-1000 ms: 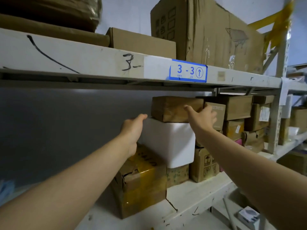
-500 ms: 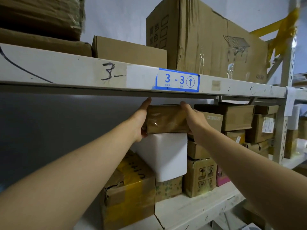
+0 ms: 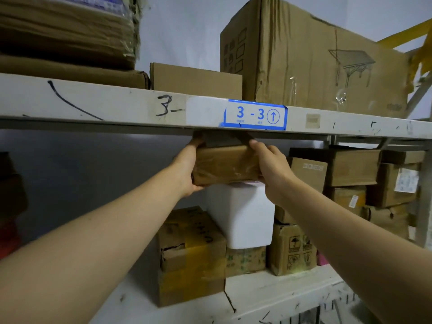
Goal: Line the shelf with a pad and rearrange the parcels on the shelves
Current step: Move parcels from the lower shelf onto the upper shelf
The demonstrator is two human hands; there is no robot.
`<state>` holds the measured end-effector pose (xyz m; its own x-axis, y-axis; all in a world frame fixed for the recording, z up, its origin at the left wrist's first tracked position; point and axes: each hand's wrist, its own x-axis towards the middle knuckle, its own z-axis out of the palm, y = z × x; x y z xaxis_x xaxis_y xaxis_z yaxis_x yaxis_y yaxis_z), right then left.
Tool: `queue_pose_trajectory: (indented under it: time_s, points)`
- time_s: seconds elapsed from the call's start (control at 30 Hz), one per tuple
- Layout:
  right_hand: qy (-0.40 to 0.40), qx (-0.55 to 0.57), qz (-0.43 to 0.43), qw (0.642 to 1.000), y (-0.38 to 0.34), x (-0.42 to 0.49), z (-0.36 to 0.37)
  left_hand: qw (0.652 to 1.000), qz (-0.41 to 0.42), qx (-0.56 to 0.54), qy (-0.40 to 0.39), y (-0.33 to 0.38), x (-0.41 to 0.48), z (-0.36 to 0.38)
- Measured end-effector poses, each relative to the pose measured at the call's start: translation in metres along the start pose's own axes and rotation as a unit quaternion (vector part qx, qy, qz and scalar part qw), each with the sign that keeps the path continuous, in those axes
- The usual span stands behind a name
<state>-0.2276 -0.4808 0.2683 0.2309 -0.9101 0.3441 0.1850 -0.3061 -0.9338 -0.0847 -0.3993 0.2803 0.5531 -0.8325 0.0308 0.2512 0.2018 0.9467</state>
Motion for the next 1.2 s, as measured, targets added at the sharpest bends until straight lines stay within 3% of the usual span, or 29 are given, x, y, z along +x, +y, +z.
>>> queue_pose_trajectory:
  time_s: [0.2, 0.43, 0.57, 0.67, 0.87, 1.2]
  points:
    - [-0.070, 0.018, 0.024, 0.997, 0.001, -0.023, 0.029, 0.998, 0.053, -0.009, 0.046, 0.001, -0.025, -0.043]
    - [-0.218, 0.091, 0.152, 0.960, 0.010, -0.057, 0.047, 0.995, 0.063, -0.016, 0.074, -0.008, -0.061, -0.094]
    - [-0.195, 0.111, 0.174, 0.959, 0.032, -0.069, 0.053, 0.990, 0.010, -0.012, 0.142, -0.031, -0.059, -0.126]
    - [-0.168, 0.044, 0.159, 0.972, 0.053, -0.071, 0.056, 0.978, -0.061, 0.066, 0.186, -0.058, -0.053, -0.142]
    - [-0.152, -0.006, 0.155, 0.976, 0.081, -0.066, 0.057, 0.969, -0.137, 0.139, 0.154, -0.102, -0.040, -0.143]
    - [-0.094, 0.035, 0.189, 0.977, 0.101, -0.058, 0.060, 0.974, -0.199, 0.089, 0.059, -0.137, -0.015, -0.136]
